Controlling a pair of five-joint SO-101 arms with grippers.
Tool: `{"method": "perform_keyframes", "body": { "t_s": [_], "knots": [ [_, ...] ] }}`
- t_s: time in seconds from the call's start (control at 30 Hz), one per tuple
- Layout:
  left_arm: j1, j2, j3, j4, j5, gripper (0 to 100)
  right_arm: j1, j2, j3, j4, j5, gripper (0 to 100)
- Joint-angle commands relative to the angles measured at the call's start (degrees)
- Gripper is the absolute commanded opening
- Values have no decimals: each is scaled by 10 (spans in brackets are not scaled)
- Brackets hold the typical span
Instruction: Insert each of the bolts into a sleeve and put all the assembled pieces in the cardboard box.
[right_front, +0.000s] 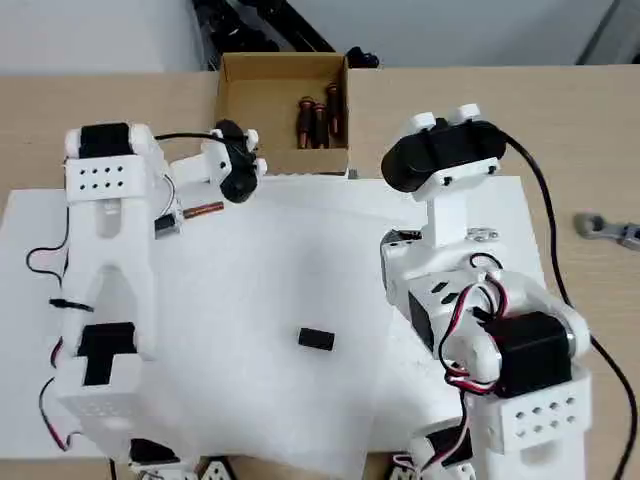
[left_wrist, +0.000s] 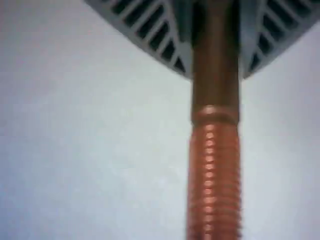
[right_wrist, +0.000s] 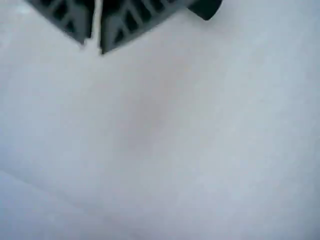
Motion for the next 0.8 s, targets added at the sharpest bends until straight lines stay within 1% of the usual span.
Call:
{"method": "perform_keyframes", "body": {
  "t_s": [0.0, 0.13, 0.27, 0.37, 0.5, 0.57, 0.67, 0.7, 0.77],
  "knots": [
    [25, -24, -24, 16, -38, 61, 2, -7, -3, -12, 1, 5],
    [40, 23, -30, 16, -69, 61, 2, -7, -3, -12, 0, 5],
    [43, 97, -48, 12, -79, 61, 5, -7, -3, -36, -39, 5],
    [42, 148, -95, 15, -71, 61, 3, -7, -2, -47, -47, 5],
    [34, 185, -158, 16, -19, 64, 3, -7, -2, -46, -47, 5],
    [33, 179, -168, 16, 22, 64, 5, -7, -2, -44, -47, 5],
    [38, 159, -165, 16, 121, 64, 6, -7, -2, -44, -47, 5],
    [43, 153, -165, 16, 178, 63, 6, -7, -2, -44, -47, 5],
    [58, 144, -160, 16, 342, 63, 6, -6, 3, -44, -47, 5]
  ]
}}
